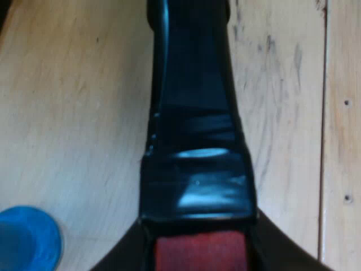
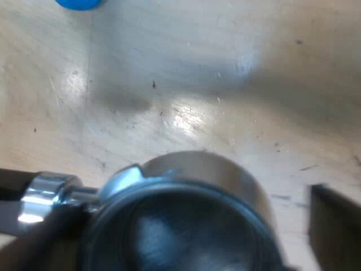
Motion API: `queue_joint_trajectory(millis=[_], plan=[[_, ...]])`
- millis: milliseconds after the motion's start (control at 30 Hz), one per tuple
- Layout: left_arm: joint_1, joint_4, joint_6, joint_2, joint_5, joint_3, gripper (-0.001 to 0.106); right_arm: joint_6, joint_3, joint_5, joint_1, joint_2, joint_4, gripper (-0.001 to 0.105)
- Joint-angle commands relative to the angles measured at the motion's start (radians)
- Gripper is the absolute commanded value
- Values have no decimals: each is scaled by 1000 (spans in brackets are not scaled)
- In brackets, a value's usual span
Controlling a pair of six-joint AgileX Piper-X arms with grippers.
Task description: Put the handle in the coffee machine
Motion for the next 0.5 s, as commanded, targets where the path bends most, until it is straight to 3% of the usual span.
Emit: queue_joint_trajectory(millis=[33,367,500], plan=[[1,-50,2,-18,83,-11,0,-24,-11,26,0,-7,-1,105],[70,-38,2,-18,83,-11,0,-56,-107,186,0,-7,-1,105],[107,-8,2,-18,83,-11,0,-117,-183,206,0,-7,-1,105]])
